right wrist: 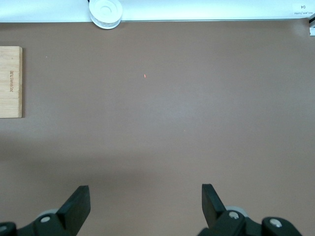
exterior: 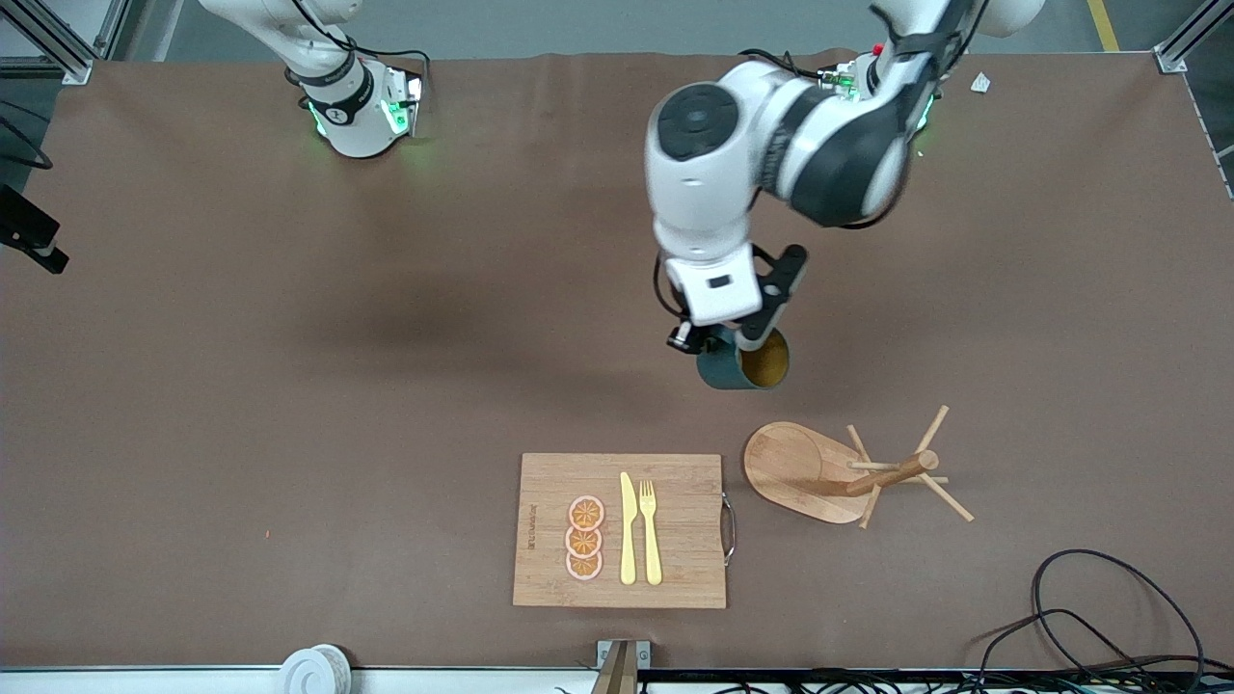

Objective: Pass cup and hang on rack
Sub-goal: 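Lift the mug by its handle with the left gripper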

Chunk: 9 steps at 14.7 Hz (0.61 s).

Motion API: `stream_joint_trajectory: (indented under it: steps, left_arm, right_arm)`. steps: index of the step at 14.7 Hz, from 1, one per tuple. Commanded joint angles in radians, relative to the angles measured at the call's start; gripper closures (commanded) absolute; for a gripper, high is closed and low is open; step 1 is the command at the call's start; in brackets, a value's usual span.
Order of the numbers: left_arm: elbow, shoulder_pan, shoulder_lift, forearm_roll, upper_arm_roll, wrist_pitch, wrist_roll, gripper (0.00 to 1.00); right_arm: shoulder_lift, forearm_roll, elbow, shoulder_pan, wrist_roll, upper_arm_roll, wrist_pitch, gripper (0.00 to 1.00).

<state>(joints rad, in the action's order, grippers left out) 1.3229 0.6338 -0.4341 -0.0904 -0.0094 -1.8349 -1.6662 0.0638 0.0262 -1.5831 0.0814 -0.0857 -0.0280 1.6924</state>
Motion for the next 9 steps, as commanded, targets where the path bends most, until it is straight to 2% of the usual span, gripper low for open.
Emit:
stream_joint_trajectory:
  steps: [1,5,9]
  left_arm:
    - [0.028,-0.089,0.063,0.17,-0.007,0.003,0.141,1.0]
    - [0.03,-0.206,0.077,0.415,-0.007,0.003,0.276,1.0]
    - [0.032,-0.353,0.045,0.769,-0.006,0.003,0.439,1.0]
  right_arm:
    - [0.004,0.02,-0.009,0.003,0.001,0.002,0.003,0.0]
    - [0.004,0.02,-0.011,0.006,-0.002,0.002,0.003,0.0]
    - [0.007,0.02,-0.011,0.003,-0.002,0.002,-0.002,0.0]
